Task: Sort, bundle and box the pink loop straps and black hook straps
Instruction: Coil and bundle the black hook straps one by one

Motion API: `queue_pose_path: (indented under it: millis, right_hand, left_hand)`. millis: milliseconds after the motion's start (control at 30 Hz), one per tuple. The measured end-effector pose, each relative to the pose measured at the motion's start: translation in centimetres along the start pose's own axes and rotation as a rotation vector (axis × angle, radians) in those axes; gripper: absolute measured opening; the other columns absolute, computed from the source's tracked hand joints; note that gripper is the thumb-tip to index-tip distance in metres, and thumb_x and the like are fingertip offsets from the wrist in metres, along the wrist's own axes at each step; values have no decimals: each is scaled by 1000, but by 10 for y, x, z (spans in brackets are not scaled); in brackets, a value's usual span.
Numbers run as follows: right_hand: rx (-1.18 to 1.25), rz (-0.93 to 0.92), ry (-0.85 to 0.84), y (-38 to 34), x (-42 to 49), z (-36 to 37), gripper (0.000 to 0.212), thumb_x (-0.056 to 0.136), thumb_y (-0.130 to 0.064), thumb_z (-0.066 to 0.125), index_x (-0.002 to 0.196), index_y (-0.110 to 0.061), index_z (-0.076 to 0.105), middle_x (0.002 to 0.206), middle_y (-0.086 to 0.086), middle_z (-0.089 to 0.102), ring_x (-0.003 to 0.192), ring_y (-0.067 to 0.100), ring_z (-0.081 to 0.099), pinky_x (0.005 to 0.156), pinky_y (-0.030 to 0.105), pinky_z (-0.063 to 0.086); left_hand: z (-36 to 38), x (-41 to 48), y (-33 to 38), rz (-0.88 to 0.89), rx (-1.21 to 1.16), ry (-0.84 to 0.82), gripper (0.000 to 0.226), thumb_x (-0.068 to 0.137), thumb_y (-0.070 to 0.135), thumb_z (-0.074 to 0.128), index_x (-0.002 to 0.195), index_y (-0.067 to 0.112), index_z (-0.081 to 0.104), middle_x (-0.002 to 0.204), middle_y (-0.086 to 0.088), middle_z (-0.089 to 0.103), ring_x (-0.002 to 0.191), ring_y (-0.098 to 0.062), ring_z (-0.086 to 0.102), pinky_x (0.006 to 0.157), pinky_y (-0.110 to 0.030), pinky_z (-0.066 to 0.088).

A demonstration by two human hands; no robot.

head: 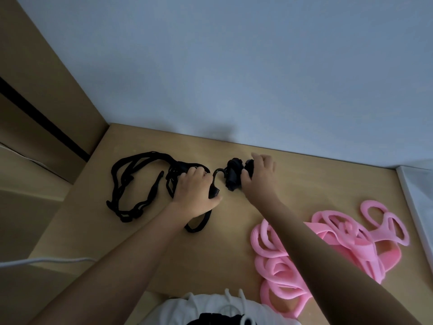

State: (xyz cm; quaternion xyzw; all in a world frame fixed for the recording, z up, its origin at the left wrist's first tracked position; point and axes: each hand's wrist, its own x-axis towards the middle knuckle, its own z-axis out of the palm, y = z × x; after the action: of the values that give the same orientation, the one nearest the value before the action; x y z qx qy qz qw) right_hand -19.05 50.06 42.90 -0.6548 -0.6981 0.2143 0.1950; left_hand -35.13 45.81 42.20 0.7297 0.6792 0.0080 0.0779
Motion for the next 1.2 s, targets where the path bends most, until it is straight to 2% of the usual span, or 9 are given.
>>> queue_pose_path:
  millis: [133,267,467,567,733,867,1000,1100,1200]
  right_hand:
    - [6,-210,-94,-11,-17,12,25,89,-8,47,110,-1,59,111,13,52,107,29,45,88,28,35]
    - [-9,-227,-238,-17,-29,25,29,94,-14,44,117,-4,57,113,9,53,108,23,48,87,28,40]
    - [319,141,-335,-36,-32,29,41,96,-43,43,114,-7,52,100,9,63,84,19,61,68,33,50]
    - [636,219,-320,-52,-28,23,25,97,-34,46,100,-10,54,99,10,65,85,20,64,75,38,54]
    - [919,166,-225,-82,-17,-9,16,96,-20,50,109,-10,50,106,6,64,94,18,63,73,28,52]
    - [901,-39,-116,-117,-3,-53,10,97,-18,45,106,-15,47,103,3,65,92,15,62,76,28,49]
    - [951,-237,-129,-157,12,-107,8,97,-9,43,103,-10,47,92,6,63,79,15,61,73,28,51]
    - [902,-388,-155,-183,16,-137,11,96,-6,43,105,-9,49,86,4,62,75,12,62,71,23,54]
    - [929,-457,-101,-204,17,-163,11,96,-5,44,103,-9,50,89,7,61,76,13,61,69,24,55]
  left_hand:
    - [8,-8,9,-106,84,-187,51,85,54,53,117,14,51,116,-2,55,114,-23,46,93,-36,34]
    - [13,-15,7,-199,23,-187,28,95,34,46,113,13,51,109,-4,62,104,-24,54,90,-37,34]
    - [-4,-24,3,-260,-549,31,19,94,25,52,104,9,56,93,-6,64,85,-23,61,71,-31,46]
    - [-22,-25,6,-267,-854,145,14,92,23,58,99,11,60,90,-2,66,86,-20,64,76,-35,51]
    - [-58,-23,1,-344,-1281,222,18,85,21,64,94,6,64,83,-7,70,83,-28,68,79,-46,53]
    - [-100,-18,-8,-480,-1400,369,12,86,23,61,81,12,60,85,-6,66,80,-21,65,73,-35,49]
    - [-143,-12,-20,-288,-988,584,28,79,19,68,102,19,53,102,4,56,93,-12,53,78,-23,41]
    - [-189,-2,-20,-51,-1068,432,47,78,14,71,120,21,51,121,10,53,114,-4,47,90,-20,34]
    - [-228,5,-12,102,-1157,277,19,85,10,65,98,23,63,96,10,68,95,-4,63,85,-19,45]
